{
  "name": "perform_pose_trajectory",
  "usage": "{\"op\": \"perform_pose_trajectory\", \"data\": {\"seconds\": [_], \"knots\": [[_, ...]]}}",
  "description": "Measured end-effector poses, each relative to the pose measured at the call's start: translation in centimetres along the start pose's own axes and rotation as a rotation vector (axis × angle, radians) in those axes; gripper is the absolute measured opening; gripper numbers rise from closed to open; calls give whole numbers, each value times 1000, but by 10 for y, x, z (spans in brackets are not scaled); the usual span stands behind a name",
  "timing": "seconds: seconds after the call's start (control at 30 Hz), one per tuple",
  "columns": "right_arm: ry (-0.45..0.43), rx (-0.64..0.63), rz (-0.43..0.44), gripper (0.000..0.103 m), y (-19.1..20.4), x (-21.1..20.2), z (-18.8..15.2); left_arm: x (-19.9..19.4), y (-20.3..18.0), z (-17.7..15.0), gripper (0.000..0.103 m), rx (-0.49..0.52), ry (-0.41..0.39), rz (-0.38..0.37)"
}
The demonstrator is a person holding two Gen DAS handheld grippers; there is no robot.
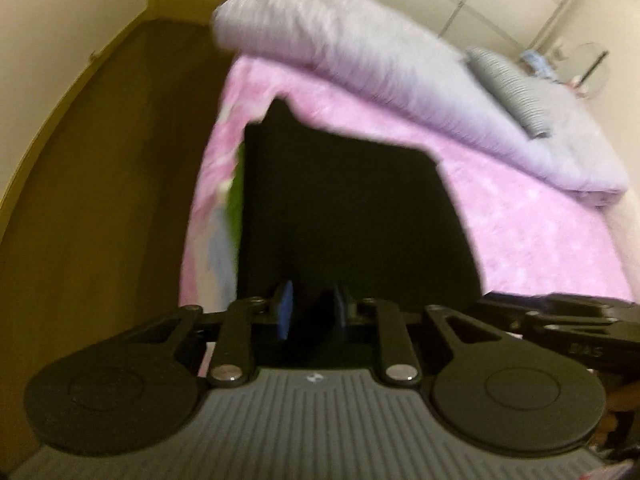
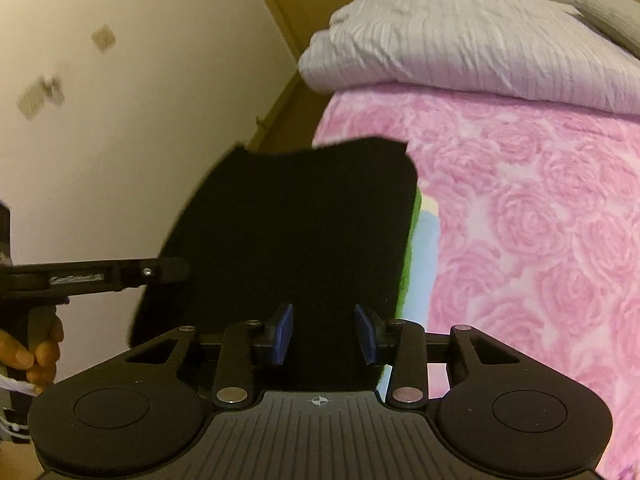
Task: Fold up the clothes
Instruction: 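Lower the cardigan onto the green towel with both grippers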
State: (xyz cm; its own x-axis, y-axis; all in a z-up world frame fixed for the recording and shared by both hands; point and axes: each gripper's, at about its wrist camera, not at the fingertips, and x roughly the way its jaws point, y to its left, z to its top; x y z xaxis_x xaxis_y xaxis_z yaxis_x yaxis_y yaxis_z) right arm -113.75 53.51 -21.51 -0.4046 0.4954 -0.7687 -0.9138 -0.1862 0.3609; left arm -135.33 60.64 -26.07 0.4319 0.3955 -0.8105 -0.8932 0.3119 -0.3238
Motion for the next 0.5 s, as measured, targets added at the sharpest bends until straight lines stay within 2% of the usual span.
{"op": "perform_pose_trajectory", "data": {"seconds": [0.13, 0.4, 0.5], "knots": [[19, -64, -16, 39, 6, 14, -5, 5, 15, -7, 19, -58, -1, -11], [54, -190, -45, 42, 17, 36, -12, 14, 17, -2, 21, -78, 18, 8], [56, -112, -5, 42, 6, 26, -1, 2, 6, 13, 16, -31, 4, 23]]}}
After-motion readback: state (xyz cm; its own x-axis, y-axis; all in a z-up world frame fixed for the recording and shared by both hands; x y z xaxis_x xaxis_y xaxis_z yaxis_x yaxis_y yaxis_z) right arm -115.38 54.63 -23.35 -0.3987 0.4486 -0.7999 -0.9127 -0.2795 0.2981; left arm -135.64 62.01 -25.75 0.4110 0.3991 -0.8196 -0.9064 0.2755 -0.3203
